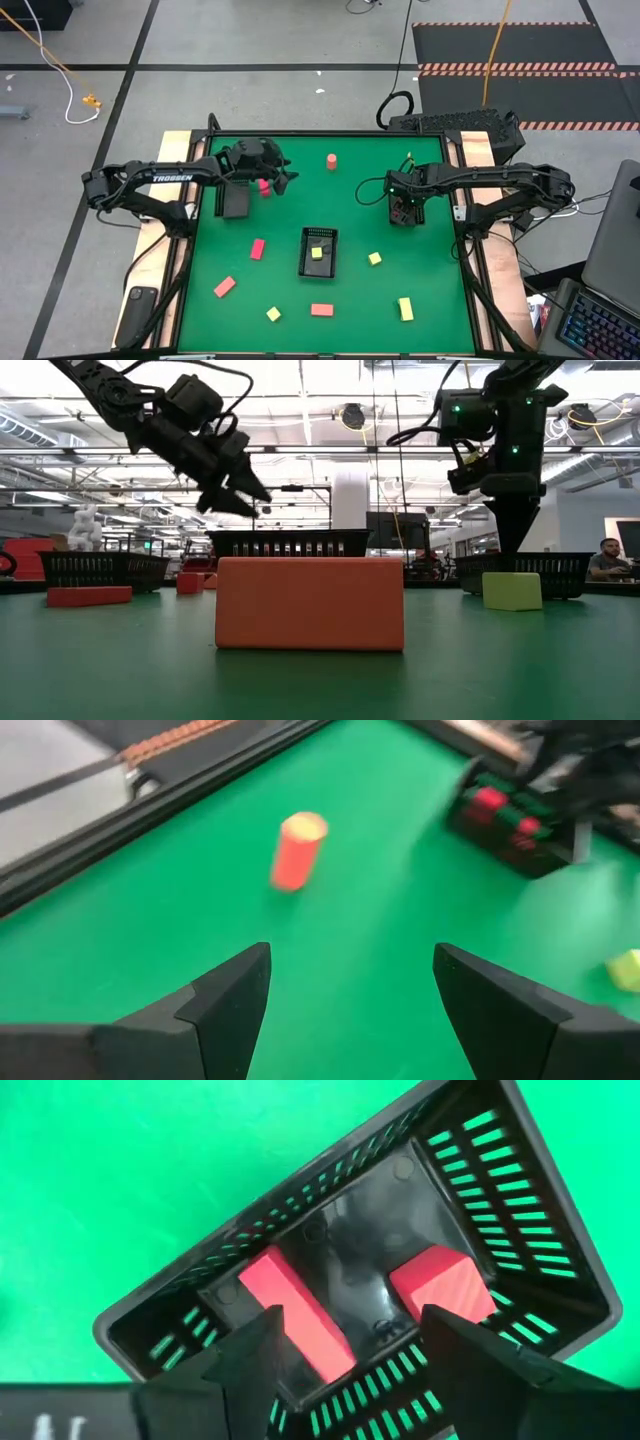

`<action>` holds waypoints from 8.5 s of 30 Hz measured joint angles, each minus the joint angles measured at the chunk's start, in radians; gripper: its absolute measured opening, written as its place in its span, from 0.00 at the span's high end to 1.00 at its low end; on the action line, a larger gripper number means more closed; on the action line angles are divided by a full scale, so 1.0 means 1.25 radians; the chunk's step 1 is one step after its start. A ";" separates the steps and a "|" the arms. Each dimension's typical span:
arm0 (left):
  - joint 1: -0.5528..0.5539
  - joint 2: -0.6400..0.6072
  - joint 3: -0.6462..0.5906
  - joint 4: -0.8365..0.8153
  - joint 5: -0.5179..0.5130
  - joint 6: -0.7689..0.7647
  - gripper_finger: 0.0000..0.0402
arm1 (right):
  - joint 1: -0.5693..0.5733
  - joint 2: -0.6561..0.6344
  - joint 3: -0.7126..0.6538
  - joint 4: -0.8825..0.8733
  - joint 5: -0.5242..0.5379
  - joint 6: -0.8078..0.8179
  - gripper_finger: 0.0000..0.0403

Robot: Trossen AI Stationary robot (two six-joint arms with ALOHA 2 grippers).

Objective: Sort & place blocks by color
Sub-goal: Put the red block into the top right black basket

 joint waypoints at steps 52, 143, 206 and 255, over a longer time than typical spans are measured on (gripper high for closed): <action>0.024 0.499 0.573 -1.016 -0.169 -0.299 0.30 | -0.011 -0.234 0.000 0.541 0.027 -0.315 0.45; -0.077 0.506 0.535 -0.922 -0.219 0.208 0.69 | -0.012 -0.280 0.000 0.444 0.110 -0.319 0.46; -0.166 0.387 0.750 -0.597 -0.028 0.250 0.66 | -0.013 -0.370 -0.041 0.395 0.150 -0.277 0.46; -0.172 0.358 0.519 -0.094 0.089 0.223 0.62 | -0.012 -0.262 -0.041 0.470 0.109 -0.298 0.46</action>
